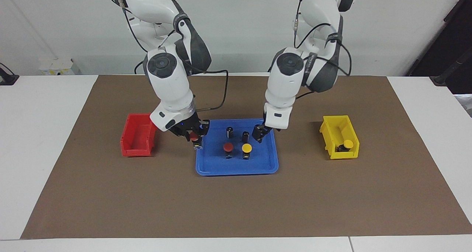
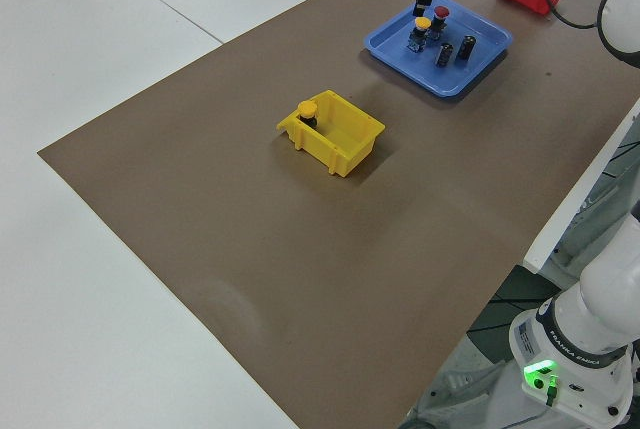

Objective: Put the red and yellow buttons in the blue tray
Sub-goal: 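Place the red button in the tray while the left gripper grasps yellow button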

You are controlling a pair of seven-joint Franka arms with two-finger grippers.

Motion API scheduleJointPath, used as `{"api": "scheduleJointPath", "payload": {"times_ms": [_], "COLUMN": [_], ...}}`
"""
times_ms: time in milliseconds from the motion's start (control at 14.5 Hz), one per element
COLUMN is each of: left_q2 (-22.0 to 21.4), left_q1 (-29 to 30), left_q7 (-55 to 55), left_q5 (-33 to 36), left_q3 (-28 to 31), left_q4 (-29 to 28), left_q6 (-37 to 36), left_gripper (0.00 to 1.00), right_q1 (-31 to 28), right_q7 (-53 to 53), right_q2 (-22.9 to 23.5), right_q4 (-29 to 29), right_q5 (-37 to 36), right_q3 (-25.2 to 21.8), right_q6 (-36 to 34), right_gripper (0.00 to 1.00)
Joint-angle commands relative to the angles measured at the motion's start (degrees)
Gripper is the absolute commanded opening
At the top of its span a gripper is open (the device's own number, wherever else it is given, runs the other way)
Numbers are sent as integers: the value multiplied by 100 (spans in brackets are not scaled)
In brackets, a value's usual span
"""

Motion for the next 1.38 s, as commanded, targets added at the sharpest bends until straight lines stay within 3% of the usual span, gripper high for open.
{"api": "scheduleJointPath", "payload": {"times_ms": [0,138,415,553,760,898,1037,1175,1313], "left_q2": [-586,-860,-1519,-1433,-1266,-1152,-1011,-932,-826], "left_q1": [826,1337,1831,2051,2095,2262,2297,2367,2368], "left_q7": [2318,3327,3969,4262,4263,4271,4263,4263,4210], "left_q5": [12,12,12,12,12,12,12,12,12], "left_q3": [-14,-14,-14,-14,-14,-14,-14,-14,-14], "left_q4": [-394,-849,-2808,-2953,-2952,-2970,-3023,-3049,-3102], "left_q6": [-659,-541,1890,2185,2334,2553,2818,2941,3090], "left_gripper": [100,100,100,100,79,78,74,74,74], "right_q1": [102,199,225,208,199,208,208,199,129], "right_q7": [234,234,226,226,226,226,226,226,226], "right_q2": [459,574,627,619,566,557,557,540,426], "right_q4": [220,106,-87,-166,-341,-369,-351,-211,0], "right_q5": [56,4,-251,-409,-427,-427,-427,-427,-436], "right_q3": [5,-4,5,5,5,5,5,-4,-4], "right_q6": [366,693,624,492,561,571,580,501,326], "right_gripper": [15,16,16,16,17,28,67,100,100]}}
